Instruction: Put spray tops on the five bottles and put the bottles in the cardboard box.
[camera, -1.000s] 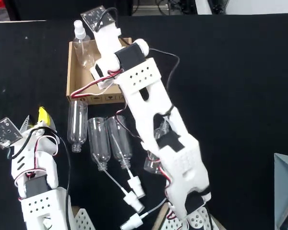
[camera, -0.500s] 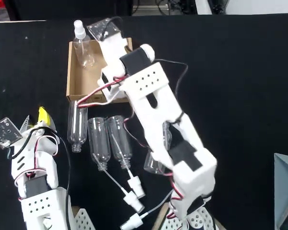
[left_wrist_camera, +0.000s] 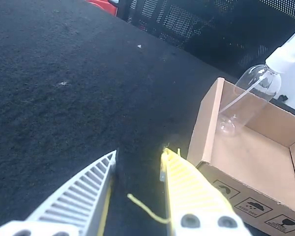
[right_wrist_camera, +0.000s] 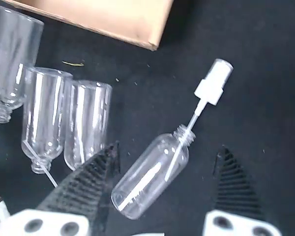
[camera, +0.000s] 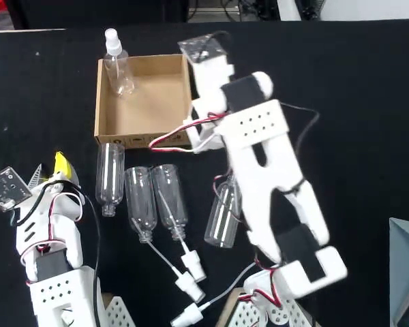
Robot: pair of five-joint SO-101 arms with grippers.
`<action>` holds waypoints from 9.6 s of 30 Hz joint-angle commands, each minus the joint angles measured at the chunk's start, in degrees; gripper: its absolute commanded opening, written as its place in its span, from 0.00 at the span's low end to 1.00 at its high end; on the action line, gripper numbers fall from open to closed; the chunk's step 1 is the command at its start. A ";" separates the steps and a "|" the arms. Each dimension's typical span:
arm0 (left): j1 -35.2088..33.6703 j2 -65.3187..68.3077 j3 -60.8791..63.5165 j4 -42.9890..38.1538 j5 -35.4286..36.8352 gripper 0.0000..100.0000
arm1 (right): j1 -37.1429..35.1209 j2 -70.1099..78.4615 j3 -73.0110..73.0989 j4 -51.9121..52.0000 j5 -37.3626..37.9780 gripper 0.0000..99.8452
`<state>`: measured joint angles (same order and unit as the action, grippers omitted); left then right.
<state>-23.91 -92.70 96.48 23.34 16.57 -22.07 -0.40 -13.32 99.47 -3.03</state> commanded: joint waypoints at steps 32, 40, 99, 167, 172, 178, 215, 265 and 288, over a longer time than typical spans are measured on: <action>-0.13 -0.70 1.45 -1.23 -0.53 0.14 | 1.14 -30.64 53.05 -24.79 -22.68 0.25; -0.13 -0.70 1.45 -1.23 -0.53 0.14 | 1.23 -30.64 58.95 -30.51 -22.77 0.25; -0.40 -0.70 1.45 -1.23 -0.53 0.14 | 4.92 -26.86 39.69 -10.81 6.07 0.01; -0.66 -0.70 1.45 -1.14 -0.53 0.13 | -7.65 -34.24 8.66 -1.93 16.26 0.01; -0.48 -0.70 1.45 -1.14 -0.53 0.13 | -0.18 -42.33 22.46 -11.25 19.16 0.01; -0.57 -0.70 1.27 -1.05 -0.53 0.13 | 5.19 -49.01 34.95 -22.33 19.43 0.01; 15.60 -0.18 -20.53 35.08 -25.23 0.13 | 15.03 -49.89 70.81 -71.47 5.80 0.01; 64.75 24.88 -32.04 48.53 -43.25 0.13 | 32.53 -49.80 73.36 -81.93 -2.02 0.01; 78.02 41.23 -34.86 48.26 -51.96 0.14 | 37.71 -47.96 59.30 -66.37 -0.70 0.01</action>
<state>52.22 -55.60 66.07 71.52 -33.19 14.59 -48.22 52.00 31.78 -4.53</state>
